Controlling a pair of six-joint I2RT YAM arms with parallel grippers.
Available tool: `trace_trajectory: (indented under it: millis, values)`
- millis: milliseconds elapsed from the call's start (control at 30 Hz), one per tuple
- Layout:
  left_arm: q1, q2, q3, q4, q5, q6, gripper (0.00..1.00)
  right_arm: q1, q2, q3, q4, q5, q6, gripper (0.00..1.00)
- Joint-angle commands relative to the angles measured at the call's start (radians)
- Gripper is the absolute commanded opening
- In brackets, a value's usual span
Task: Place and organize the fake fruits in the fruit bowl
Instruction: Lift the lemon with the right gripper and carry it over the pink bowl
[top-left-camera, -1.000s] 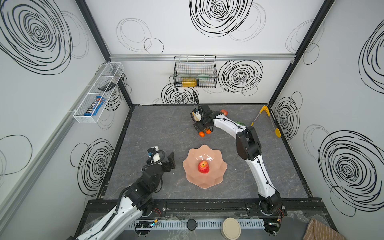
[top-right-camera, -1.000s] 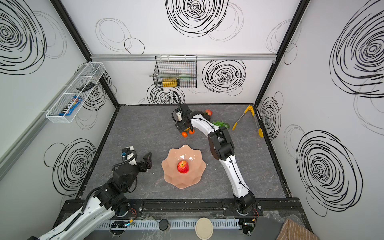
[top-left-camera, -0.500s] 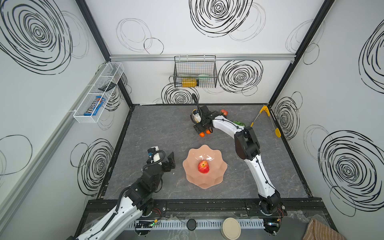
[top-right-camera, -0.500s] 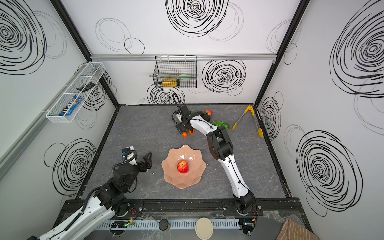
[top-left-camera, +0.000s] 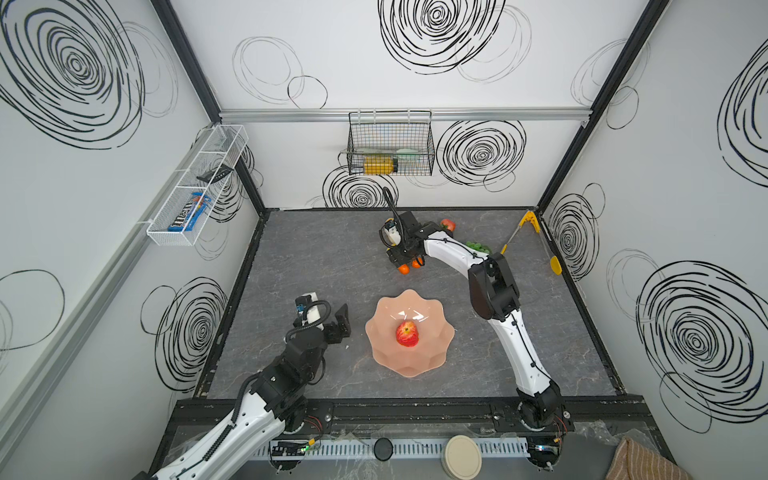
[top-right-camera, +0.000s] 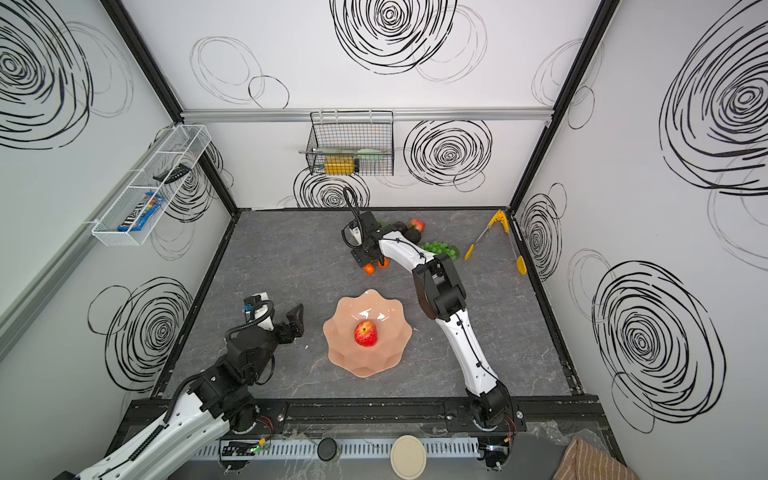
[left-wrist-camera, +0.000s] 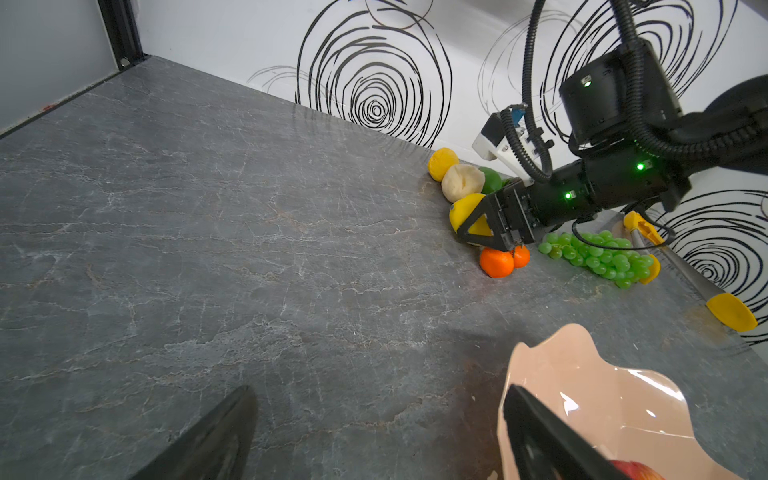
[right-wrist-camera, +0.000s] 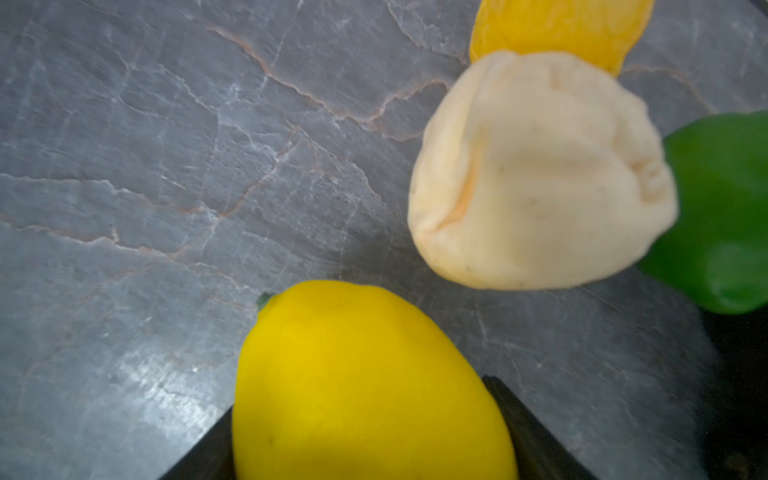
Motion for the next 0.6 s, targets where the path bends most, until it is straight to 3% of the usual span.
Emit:
trace_trajectory:
  millis: [0,300,467,567]
  values:
    - [0.006,0.008,0.006,0.045,0.004,-0.003,0.96,0.015,-0.100,-0.022,0.015,-0.015,0.010,0.68]
    - [0.007,0.006,0.004,0.045,0.002,-0.004,0.96,0.053,-0.301,-0.206,0.040,-0.034,0.092,0.67]
    - [0.009,0.003,0.005,0.041,-0.002,-0.005,0.96,0.073,-0.546,-0.462,0.058,-0.166,0.223,0.66]
    - [0.010,0.003,0.004,0.041,0.002,-0.005,0.96,0.103,-0.677,-0.603,0.037,-0.135,0.282,0.65]
